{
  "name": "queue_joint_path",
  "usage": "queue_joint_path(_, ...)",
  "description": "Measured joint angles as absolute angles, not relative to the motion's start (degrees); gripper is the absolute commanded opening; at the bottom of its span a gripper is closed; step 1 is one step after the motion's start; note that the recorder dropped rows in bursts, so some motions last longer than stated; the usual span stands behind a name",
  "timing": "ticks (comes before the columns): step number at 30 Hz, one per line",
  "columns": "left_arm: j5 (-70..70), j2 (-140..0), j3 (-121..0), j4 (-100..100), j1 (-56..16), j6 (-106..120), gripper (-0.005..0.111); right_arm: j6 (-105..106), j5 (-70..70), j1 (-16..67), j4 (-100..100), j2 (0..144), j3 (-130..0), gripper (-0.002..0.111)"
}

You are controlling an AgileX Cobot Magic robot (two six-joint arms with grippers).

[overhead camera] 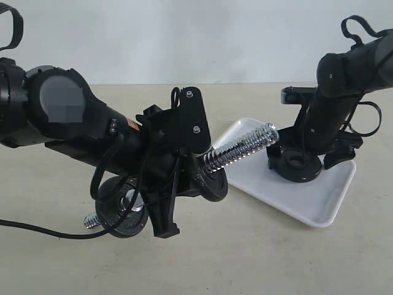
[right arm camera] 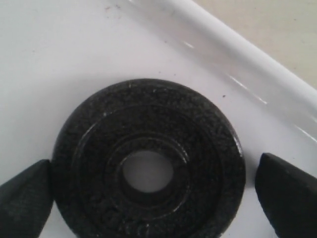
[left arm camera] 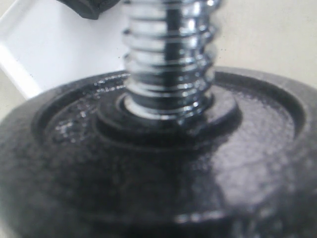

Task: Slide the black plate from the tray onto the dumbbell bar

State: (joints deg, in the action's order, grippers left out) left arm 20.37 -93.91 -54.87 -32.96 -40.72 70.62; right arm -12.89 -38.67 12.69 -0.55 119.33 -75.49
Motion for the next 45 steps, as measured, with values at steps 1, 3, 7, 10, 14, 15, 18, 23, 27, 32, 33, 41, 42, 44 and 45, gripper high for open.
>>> queue_joint_path(1,20.4,-93.9,-54.9,-33.0,-40.7,70.6,0.004,-13.4,-39.0,12.8,-1.2,119.4,-75.6,0.105)
queue_joint_path(3,20.4,-93.9,-54.9,-33.0,-40.7,70.6,0.004,-14.1,-39.2,12.8,-2.0,119.6,-75.7,0.105)
queue_joint_path(7,20.4,-93.9,-54.9,-33.0,-40.7,70.6,0.004,-14.6,-39.2,12.8,-2.4,119.7,-75.8,0.105)
queue_joint_path(10,20.4,-93.9,-54.9,-33.0,-40.7,70.6,0.004,-14.9,-39.2,12.8,-2.5,119.7,-75.8,0.105)
queue_joint_path(14,20.4,-93.9,-54.9,-33.0,-40.7,70.5,0.004,-15.1,-39.2,12.8,-2.5,119.7,-75.8,0.103)
queue_joint_path(15,20.4,-93.9,-54.9,-33.0,-40.7,70.5,0.004,-15.1,-39.2,12.8,-2.5,119.7,-75.8,0.095)
queue_joint_path(18,20.4,-93.9,-54.9,-33.0,-40.7,70.5,0.004,-15.2,-39.2,12.8,-2.7,119.7,-75.8,0.052)
queue_joint_path(23,20.4,-93.9,-54.9,-33.0,-40.7,70.5,0.004,-15.5,-38.9,12.8,-2.7,119.7,-75.8,0.000)
queue_joint_path(27,20.4,-93.9,-54.9,-33.0,-40.7,70.5,0.004,-15.5,-38.6,12.8,-2.7,119.7,-75.8,0.000)
queue_joint_path(32,20.4,-93.9,-54.9,-33.0,-40.7,70.5,0.004,-13.7,-37.7,12.8,-2.7,119.7,-75.8,0.000)
queue_joint_path(33,20.4,-93.9,-54.9,-33.0,-40.7,70.5,0.004,-12.6,-37.6,12.8,-2.7,119.7,-75.8,0.000)
queue_joint_path(41,20.4,-93.9,-54.9,-33.0,-40.7,70.5,0.004,-8.1,-37.3,12.7,-2.1,119.8,-75.9,0.000)
queue_joint_path(42,20.4,-93.9,-54.9,-33.0,-40.7,70.5,0.004,-7.2,-37.3,12.7,-1.8,119.8,-75.9,0.000)
queue_joint_path(44,20.4,-93.9,-54.9,-33.0,-40.7,70.5,0.004,-6.1,-37.3,12.7,-1.4,119.4,-75.9,0.000)
queue_joint_path(45,20.4,-93.9,-54.9,-33.0,-40.7,70.5,0.004,-5.8,-37.5,12.7,-1.2,119.3,-75.9,0.000)
